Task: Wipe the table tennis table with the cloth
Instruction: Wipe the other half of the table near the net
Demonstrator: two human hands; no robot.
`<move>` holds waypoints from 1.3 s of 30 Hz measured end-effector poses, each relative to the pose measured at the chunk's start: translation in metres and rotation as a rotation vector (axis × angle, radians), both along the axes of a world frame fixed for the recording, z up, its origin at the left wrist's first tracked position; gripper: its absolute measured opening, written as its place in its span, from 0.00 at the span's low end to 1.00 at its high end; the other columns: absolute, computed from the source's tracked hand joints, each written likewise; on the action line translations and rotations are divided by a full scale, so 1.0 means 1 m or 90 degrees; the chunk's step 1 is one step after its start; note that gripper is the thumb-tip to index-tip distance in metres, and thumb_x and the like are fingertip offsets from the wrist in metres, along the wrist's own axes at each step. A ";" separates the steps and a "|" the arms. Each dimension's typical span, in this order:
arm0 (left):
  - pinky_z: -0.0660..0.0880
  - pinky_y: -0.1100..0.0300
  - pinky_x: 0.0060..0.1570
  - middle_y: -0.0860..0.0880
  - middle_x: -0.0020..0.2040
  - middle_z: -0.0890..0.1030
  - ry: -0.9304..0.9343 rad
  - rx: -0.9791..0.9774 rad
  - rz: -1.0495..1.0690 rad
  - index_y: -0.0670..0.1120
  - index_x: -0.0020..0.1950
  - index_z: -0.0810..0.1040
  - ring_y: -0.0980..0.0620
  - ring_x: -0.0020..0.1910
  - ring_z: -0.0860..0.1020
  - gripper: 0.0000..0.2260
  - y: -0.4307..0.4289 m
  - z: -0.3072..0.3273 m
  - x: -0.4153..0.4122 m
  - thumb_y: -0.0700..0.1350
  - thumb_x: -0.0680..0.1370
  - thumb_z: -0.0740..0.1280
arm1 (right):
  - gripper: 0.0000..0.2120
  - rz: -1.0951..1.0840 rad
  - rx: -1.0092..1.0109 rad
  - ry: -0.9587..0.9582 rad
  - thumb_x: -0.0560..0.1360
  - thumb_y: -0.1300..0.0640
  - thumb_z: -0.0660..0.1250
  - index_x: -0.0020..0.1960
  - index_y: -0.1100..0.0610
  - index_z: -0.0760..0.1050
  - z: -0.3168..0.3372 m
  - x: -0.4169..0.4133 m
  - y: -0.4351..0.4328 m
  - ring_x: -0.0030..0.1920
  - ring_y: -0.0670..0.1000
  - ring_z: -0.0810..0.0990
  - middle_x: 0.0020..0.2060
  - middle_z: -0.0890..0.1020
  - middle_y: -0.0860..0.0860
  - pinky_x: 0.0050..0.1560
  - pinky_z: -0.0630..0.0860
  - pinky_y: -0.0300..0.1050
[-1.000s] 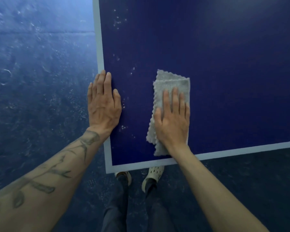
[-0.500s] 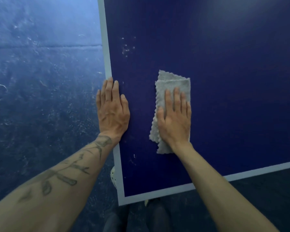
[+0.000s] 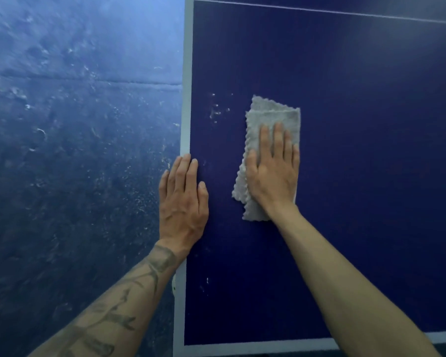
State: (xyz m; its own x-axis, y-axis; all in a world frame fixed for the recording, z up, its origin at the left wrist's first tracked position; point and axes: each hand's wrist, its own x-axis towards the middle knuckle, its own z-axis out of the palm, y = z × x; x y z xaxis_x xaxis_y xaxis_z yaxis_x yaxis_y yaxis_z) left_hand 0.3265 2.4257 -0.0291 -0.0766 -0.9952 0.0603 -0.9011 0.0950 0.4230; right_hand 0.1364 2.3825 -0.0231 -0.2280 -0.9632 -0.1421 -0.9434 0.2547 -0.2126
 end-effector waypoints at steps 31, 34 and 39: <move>0.65 0.45 0.76 0.42 0.77 0.69 -0.024 0.068 0.198 0.41 0.81 0.62 0.42 0.74 0.70 0.25 -0.038 -0.011 -0.019 0.47 0.84 0.55 | 0.30 0.478 0.010 0.030 0.88 0.41 0.46 0.87 0.47 0.46 0.008 0.005 -0.234 0.86 0.51 0.43 0.87 0.46 0.50 0.85 0.41 0.53; 0.63 0.46 0.77 0.42 0.77 0.69 -0.038 0.058 0.193 0.40 0.81 0.62 0.44 0.74 0.69 0.25 -0.038 -0.013 -0.019 0.46 0.84 0.56 | 0.30 0.411 0.005 0.018 0.88 0.42 0.47 0.87 0.47 0.45 0.008 0.020 -0.266 0.86 0.51 0.43 0.87 0.46 0.50 0.84 0.39 0.52; 0.63 0.47 0.76 0.41 0.76 0.70 -0.045 0.052 0.190 0.39 0.80 0.64 0.43 0.73 0.70 0.25 -0.040 -0.011 -0.020 0.46 0.84 0.56 | 0.31 0.559 -0.011 0.049 0.88 0.42 0.44 0.88 0.51 0.46 0.012 0.048 -0.215 0.86 0.54 0.44 0.87 0.47 0.54 0.85 0.41 0.55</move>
